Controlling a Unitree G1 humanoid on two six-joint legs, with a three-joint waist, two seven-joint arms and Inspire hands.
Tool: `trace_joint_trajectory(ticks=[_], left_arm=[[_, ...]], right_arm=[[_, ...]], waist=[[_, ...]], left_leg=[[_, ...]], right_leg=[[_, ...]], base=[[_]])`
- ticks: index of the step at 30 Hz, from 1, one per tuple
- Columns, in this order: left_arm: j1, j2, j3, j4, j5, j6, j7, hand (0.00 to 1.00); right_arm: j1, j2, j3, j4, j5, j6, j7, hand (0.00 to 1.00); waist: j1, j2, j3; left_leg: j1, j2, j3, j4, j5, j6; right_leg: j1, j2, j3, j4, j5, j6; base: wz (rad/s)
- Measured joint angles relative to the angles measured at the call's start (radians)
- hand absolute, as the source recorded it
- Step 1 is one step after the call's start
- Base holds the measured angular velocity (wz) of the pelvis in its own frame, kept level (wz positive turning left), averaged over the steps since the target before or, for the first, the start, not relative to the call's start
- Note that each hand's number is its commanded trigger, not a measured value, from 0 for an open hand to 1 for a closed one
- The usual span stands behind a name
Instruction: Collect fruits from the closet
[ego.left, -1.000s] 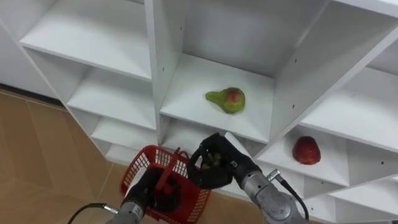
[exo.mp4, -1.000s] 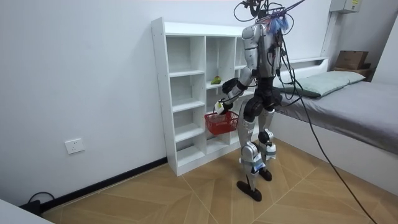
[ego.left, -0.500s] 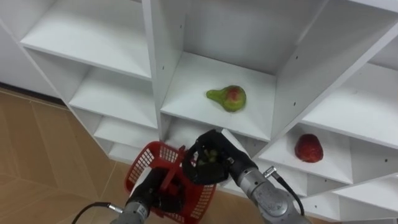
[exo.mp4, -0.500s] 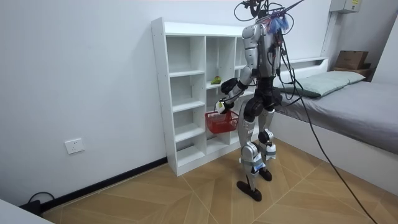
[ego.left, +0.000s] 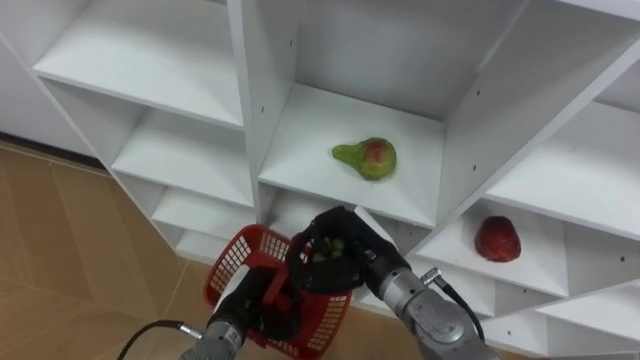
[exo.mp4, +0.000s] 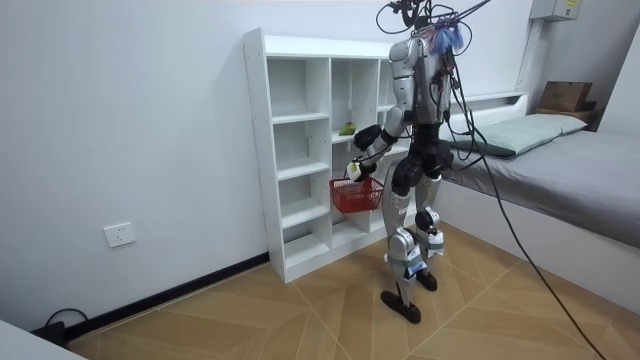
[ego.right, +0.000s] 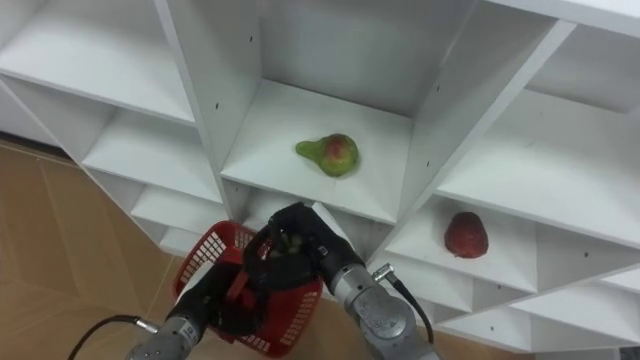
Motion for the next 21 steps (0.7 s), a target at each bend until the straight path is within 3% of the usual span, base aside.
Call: trace_joint_trajectory(ticks=[5,21], left_arm=[[0.0,0.0,-0.001,0.002,0.0,0.001,0.001,1.0],[0.0,-0.002,-0.002,0.03,0.0,0.012,0.003,1.0]], right_arm=[[0.0,-0.001,0.0,0.0,0.0,0.002,0.015,1.0],[0.0,-0.001,0.001,0.0,-0.001,0.019,0.037,1.0]], waist=[[-0.001,0.008,-0.005],[-0.005,0.006,-0.0057]], left_leg=[[0.0,0.0,0.0,0.005,0.0,-0.001],[0.0,0.0,0.0,0.008,0.002,-0.003]], right_leg=[[0.002,0.0,0.0,0.001,0.0,0.0],[0.002,-0.001,-0.001,0.007,0.001,-0.002]], base=[[0.0],[0.0]])
